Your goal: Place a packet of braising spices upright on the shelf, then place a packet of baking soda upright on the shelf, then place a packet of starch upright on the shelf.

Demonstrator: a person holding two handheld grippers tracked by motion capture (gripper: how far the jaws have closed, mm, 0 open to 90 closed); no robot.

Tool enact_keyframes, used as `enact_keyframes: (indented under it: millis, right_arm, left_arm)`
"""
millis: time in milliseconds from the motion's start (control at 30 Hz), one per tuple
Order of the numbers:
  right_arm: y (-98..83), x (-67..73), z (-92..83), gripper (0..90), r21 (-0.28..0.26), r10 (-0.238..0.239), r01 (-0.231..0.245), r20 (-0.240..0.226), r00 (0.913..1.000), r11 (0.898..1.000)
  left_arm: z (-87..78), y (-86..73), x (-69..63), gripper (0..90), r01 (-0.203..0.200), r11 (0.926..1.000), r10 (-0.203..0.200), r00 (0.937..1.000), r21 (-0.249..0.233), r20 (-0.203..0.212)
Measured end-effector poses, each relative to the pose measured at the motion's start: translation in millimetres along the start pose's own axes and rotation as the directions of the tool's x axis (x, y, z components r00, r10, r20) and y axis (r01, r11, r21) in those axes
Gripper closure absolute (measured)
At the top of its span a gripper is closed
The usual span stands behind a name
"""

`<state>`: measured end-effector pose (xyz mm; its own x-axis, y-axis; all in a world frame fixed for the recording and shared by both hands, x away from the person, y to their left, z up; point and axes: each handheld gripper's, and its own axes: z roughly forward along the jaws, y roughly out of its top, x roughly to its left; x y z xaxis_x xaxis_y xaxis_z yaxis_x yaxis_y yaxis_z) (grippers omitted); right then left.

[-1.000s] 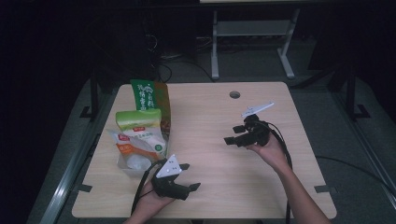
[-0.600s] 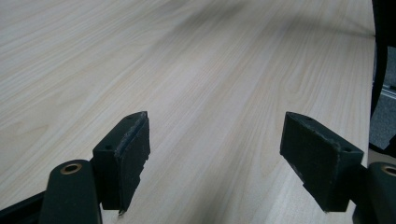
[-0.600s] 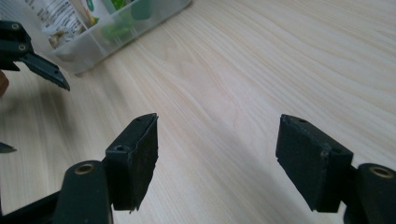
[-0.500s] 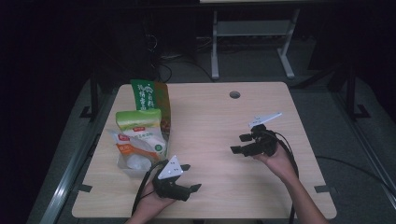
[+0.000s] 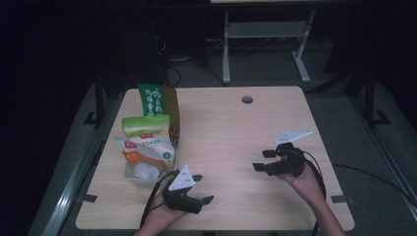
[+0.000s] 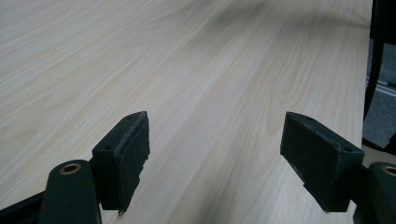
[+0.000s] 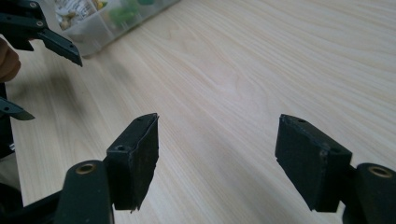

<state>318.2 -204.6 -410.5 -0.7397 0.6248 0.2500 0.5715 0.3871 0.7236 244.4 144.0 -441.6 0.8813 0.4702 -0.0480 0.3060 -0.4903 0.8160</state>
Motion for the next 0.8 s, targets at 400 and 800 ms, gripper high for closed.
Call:
enact_keyframes:
  millis: [400, 800]
  right_arm:
    - [-11.8, 4.1, -18.4, 29.7, 0.006, 0.004, -0.004, 0.033, 0.9995, 1.0]
    - [-52.1, -7.4, -30.2, 29.6, -0.037, 0.096, -0.094, 0.041, 0.9945, 0.995]
  left_arm:
    - [0.5, 4.6, -1.4, 23.7, -0.022, 0.9998, 0.022, 0.9997, -0.005, 0.009]
    - [3.2, 5.9, 2.3, 23.6, -0.025, 0.9997, 0.025, 0.9996, 0.002, 0.011]
